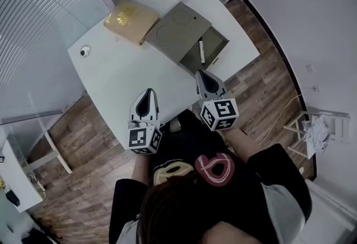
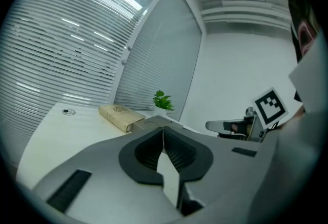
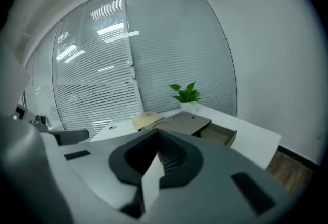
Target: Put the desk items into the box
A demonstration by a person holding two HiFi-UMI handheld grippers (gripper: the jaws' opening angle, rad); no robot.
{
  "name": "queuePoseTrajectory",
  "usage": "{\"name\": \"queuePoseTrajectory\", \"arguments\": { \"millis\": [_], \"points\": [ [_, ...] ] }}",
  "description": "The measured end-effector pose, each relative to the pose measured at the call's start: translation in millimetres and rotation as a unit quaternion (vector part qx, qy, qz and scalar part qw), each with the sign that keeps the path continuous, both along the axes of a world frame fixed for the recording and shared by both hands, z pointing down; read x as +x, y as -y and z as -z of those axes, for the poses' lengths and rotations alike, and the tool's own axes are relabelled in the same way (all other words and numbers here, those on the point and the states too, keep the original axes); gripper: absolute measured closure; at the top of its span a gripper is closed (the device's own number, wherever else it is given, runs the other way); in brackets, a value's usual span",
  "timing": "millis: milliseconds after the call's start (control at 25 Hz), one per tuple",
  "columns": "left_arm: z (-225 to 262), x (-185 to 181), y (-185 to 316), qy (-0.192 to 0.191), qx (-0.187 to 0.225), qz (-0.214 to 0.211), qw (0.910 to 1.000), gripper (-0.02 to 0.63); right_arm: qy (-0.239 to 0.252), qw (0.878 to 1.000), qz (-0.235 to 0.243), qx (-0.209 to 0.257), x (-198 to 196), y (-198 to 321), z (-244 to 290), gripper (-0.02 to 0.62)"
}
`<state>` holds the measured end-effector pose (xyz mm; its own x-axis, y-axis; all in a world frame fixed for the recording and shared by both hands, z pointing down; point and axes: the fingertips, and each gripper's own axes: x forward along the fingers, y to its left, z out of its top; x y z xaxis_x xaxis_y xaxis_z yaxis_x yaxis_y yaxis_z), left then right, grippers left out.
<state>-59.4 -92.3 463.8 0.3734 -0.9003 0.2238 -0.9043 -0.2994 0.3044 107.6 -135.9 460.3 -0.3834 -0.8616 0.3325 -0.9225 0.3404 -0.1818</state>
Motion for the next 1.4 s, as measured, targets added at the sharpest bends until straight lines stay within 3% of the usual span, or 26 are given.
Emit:
{"name": "queuePoseTrajectory", "arguments": {
  "millis": [240,440,1400],
  "points": [
    [-4,0,-3,0.01,-0.005,-0.002,0.9999,0.588,-0.034,0.999,0.003,0.01,3,-2,0,0.586],
    [-2,0,-1,0.007,-0.001,-0.009,0.9999,0.588,-0.037,0.999,0.018,0.021,-5,-4,4,0.588],
    [2,-1,2,0.013,0.001,-0.015,0.9998,0.588,-0.051,0.998,-0.008,0.023,7,-5,-1,0.588]
  ]
}}
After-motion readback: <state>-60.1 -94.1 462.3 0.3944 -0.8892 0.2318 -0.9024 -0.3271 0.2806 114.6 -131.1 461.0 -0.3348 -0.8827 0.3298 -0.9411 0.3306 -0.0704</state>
